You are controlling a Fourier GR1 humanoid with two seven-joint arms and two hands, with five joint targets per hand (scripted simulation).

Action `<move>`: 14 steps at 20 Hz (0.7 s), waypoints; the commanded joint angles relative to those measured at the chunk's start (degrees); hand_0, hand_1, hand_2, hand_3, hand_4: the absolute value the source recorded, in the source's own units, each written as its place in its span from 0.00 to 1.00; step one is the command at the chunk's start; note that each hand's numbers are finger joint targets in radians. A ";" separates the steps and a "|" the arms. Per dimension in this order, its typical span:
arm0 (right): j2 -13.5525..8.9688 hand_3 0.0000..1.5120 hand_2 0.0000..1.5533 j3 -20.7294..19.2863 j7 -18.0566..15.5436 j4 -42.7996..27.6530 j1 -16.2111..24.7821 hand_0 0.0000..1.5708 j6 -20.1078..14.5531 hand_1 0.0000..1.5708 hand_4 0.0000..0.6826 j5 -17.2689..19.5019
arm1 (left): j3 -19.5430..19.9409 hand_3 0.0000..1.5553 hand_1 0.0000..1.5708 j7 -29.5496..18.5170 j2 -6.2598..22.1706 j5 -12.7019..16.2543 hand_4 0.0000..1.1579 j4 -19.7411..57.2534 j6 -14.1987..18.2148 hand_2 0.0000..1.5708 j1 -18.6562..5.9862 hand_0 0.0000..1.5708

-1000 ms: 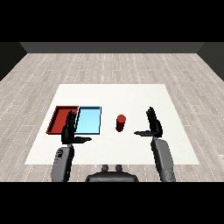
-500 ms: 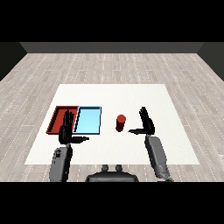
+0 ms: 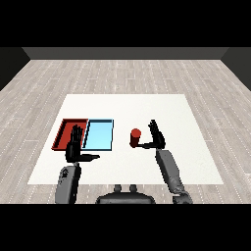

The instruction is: Pick the red can and put it in the red box

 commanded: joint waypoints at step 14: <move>0.49 0.00 0.00 6.51 -3.23 10.30 -4.23 0.00 -2.77 0.00 0.00 -7.84 | 0.58 0.00 0.00 4.43 0.09 0.86 0.00 -1.49 2.19 0.00 -4.42 0.00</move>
